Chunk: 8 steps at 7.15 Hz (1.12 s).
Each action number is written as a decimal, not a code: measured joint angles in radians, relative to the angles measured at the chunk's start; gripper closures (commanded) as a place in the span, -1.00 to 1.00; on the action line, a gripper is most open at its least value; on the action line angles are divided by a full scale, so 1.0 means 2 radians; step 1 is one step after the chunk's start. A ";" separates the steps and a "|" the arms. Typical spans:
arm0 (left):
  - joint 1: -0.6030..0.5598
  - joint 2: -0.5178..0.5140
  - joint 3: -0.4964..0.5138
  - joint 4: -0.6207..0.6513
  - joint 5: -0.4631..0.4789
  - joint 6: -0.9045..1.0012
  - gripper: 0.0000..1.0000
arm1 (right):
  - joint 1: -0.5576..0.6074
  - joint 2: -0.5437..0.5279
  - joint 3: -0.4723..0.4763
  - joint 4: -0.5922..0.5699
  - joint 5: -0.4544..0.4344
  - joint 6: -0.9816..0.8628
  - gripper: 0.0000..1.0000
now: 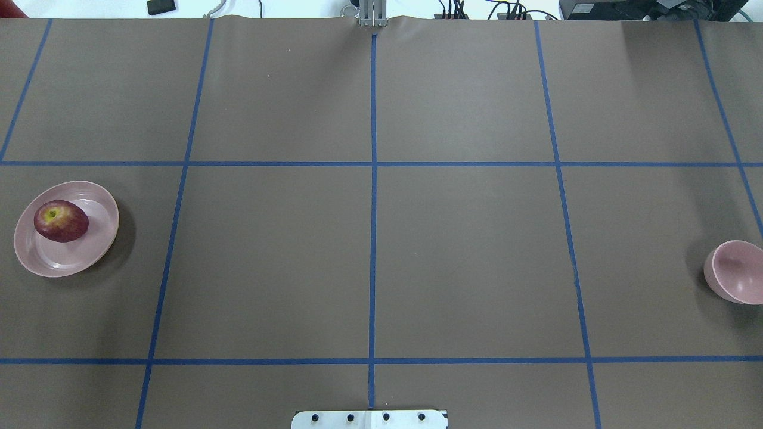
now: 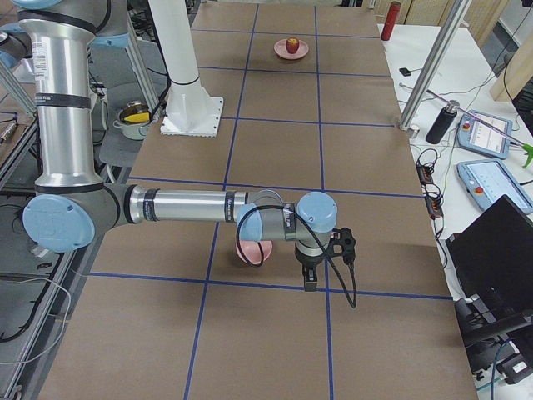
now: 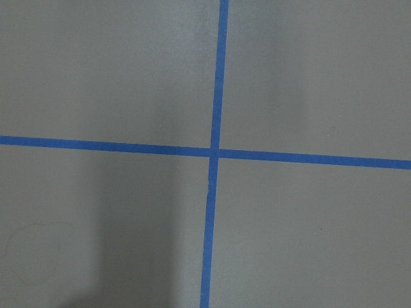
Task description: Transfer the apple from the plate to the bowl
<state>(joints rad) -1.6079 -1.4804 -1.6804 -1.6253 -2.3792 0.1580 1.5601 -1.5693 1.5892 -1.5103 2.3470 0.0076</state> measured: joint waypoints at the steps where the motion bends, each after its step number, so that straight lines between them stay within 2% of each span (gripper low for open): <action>1: 0.000 0.000 0.000 0.000 0.000 0.000 -0.96 | 0.000 0.000 0.000 0.000 0.000 0.000 -1.00; 3: 0.000 -0.001 -0.003 0.000 0.000 0.000 -0.96 | 0.000 0.000 0.004 0.000 0.001 0.000 -1.00; 6: 0.000 -0.001 -0.006 -0.001 -0.001 0.000 -0.96 | -0.018 -0.041 0.054 0.017 0.007 0.034 -1.00; 7: 0.000 -0.001 -0.006 -0.001 0.000 0.000 -0.96 | -0.041 -0.071 0.064 0.070 0.007 0.081 -1.00; 8: 0.000 -0.001 -0.005 -0.002 0.000 0.000 -0.96 | -0.071 -0.109 0.066 0.152 0.005 0.143 -0.99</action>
<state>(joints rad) -1.6076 -1.4819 -1.6906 -1.6286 -2.3794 0.1580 1.4178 -1.7880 1.7222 -1.2065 2.3561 0.2929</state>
